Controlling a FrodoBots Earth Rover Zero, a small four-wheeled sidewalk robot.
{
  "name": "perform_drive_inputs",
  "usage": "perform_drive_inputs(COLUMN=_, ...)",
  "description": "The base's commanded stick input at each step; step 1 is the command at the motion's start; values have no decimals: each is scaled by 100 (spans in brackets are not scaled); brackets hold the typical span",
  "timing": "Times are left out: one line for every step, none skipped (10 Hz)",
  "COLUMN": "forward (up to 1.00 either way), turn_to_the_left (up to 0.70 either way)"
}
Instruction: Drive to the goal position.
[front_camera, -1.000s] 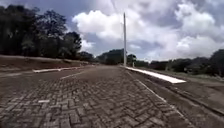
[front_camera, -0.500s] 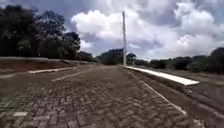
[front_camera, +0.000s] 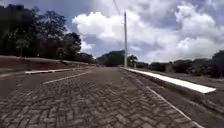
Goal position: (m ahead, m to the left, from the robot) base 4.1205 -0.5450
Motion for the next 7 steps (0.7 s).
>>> perform_drive_inputs(forward=100, turn_to_the_left=-21)
perform_drive_inputs(forward=100, turn_to_the_left=-19)
perform_drive_inputs(forward=100, turn_to_the_left=-8)
perform_drive_inputs(forward=100, turn_to_the_left=0)
perform_drive_inputs(forward=100, turn_to_the_left=0)
perform_drive_inputs(forward=100, turn_to_the_left=0)
perform_drive_inputs(forward=100, turn_to_the_left=0)
